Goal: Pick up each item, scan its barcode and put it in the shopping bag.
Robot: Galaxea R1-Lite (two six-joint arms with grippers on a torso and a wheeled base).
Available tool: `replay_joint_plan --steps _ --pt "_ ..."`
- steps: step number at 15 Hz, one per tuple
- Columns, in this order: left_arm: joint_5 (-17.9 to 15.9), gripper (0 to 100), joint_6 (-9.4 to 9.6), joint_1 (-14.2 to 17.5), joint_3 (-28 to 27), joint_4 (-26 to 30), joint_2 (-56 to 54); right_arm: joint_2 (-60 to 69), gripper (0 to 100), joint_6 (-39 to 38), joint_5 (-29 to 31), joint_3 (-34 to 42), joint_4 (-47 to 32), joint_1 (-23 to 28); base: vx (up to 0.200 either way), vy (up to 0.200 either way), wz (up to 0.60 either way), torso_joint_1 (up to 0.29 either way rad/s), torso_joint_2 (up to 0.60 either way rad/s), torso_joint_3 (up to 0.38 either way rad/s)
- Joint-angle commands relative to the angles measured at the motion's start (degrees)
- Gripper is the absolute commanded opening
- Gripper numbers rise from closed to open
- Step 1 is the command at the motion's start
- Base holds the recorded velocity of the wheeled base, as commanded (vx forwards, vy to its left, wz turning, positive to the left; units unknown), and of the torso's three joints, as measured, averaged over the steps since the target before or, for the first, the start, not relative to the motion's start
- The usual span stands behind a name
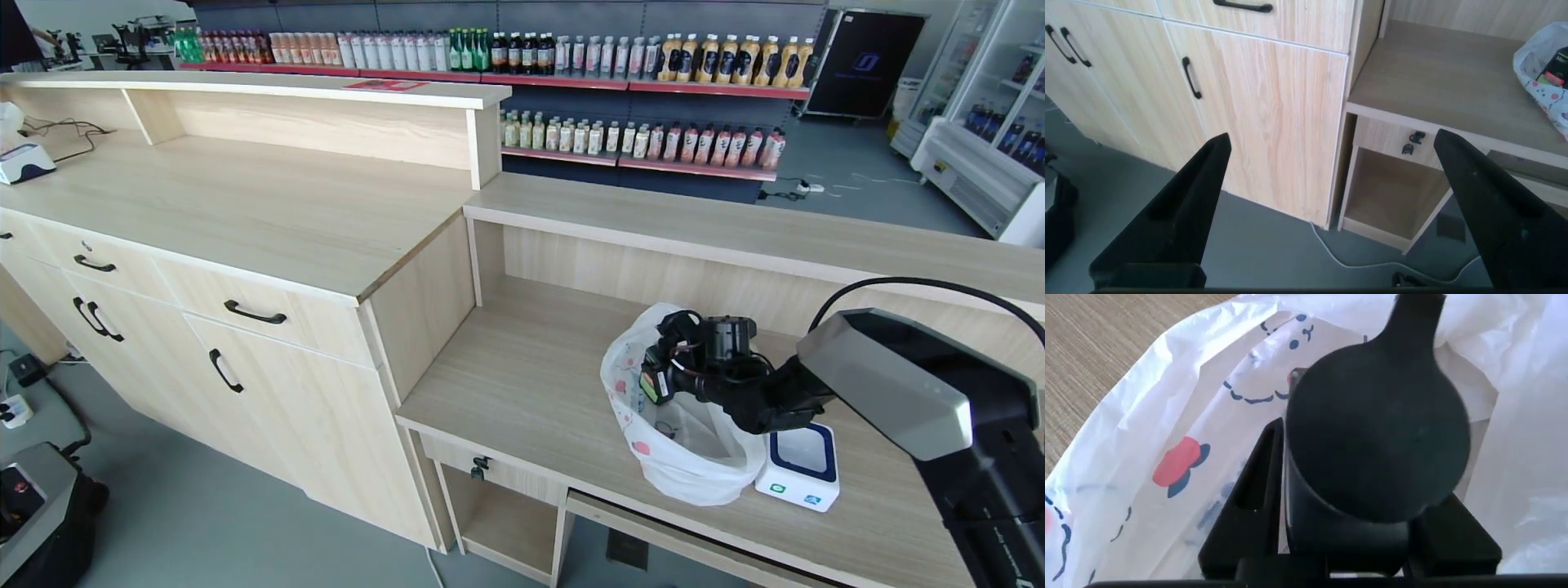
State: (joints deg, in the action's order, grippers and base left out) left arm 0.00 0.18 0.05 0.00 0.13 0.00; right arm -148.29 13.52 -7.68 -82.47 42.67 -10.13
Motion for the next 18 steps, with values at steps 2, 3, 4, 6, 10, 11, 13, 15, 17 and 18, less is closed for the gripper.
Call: replay_joint_plan --steps 2,3,4,6,10,11,13,15,17,18 --pt "0.00 100 -0.01 0.04 0.00 0.04 0.09 0.45 100 -0.07 0.03 0.38 -0.22 0.20 0.000 0.000 0.00 0.000 0.00 0.000" --pt "0.00 100 -0.01 0.04 0.00 0.04 0.09 1.95 100 -0.16 0.03 0.73 -0.22 0.29 0.000 0.000 0.00 0.000 0.00 0.000" --pt "0.00 100 -0.01 0.04 0.00 -0.05 0.09 3.71 100 -0.25 0.03 1.70 -0.30 0.29 0.000 0.000 0.00 0.000 0.00 0.000" --pt "0.00 100 -0.01 0.04 0.00 0.04 0.09 10.39 100 -0.95 0.12 4.77 -0.04 0.20 0.000 0.000 0.00 0.000 0.00 0.000" --pt "0.00 100 -0.01 0.04 0.00 0.04 0.09 36.58 100 0.81 0.12 28.77 4.44 6.70 0.000 0.000 0.00 0.000 0.00 0.000" --pt "0.00 100 -0.01 0.04 0.00 0.04 0.09 40.62 100 1.95 0.12 33.78 4.62 8.55 0.000 0.000 0.00 0.000 0.00 0.000" --pt "0.00 100 -0.01 0.04 0.00 0.04 0.09 51.17 100 8.19 0.21 45.12 3.56 14.35 0.000 0.000 -0.30 -0.001 0.00 0.001" --pt "0.00 100 -0.01 0.04 0.00 0.04 0.09 55.65 100 8.72 0.74 45.20 -0.66 17.60 0.000 0.000 -0.60 -0.002 0.00 0.002" --pt "0.00 100 -0.01 0.04 0.00 0.04 0.09 57.76 100 8.45 7.77 45.38 -1.89 20.24 0.000 0.000 -0.60 0.002 0.00 0.002" --pt "0.00 100 -0.01 0.04 0.00 0.04 0.09 58.29 100 5.90 16.91 45.47 -4.70 21.56 0.000 0.000 -0.60 0.012 0.00 0.002"
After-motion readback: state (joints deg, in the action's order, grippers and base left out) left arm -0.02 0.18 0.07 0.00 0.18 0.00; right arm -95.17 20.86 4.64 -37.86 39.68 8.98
